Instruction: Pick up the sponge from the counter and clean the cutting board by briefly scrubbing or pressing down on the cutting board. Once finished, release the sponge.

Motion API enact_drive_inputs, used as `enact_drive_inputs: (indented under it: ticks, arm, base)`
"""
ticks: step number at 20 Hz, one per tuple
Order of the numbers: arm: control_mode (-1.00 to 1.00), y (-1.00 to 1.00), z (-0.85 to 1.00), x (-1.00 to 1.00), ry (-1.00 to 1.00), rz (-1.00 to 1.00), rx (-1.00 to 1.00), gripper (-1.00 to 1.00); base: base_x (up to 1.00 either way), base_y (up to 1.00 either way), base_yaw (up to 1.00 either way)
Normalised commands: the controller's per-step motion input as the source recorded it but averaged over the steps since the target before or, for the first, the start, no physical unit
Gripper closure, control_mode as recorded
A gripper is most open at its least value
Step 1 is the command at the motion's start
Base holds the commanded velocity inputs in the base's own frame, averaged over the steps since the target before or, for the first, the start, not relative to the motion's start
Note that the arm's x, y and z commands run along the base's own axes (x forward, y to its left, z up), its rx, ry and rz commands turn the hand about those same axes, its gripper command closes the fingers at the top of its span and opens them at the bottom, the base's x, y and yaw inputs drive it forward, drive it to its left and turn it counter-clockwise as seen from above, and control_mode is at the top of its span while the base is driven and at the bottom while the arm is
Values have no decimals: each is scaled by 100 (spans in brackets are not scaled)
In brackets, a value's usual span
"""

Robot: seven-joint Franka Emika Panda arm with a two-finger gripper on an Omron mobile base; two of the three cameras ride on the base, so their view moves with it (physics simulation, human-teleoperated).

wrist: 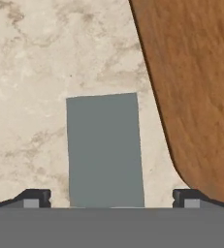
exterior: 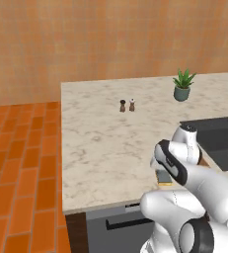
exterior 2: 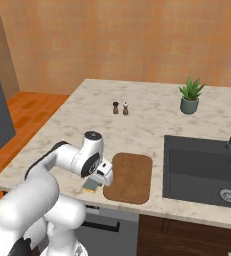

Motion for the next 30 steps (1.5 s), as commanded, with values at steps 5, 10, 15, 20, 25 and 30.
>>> enact_drive_inputs:
  ticks: [5,10,15,20,25,30]
  arm:
    - [-100,8,-37,0,1,6,0,-100]
    - [-100,21,-28,0,0,1,-4,-100]
    - [-100,20,-29,0,0,0,-5,-100]
    - [-100,6,-34,-1,0,0,-1,-100]
    - [-100,0,-40,-4,-1,1,0,-100]
    - [-100,23,-46,-5,0,11,-3,100]
  base:
    - [0,0,0]
    - [0,0,0]
    - [0,0,0]
    - [0,0,0]
    - [0,0,0]
    - [0,0,0]
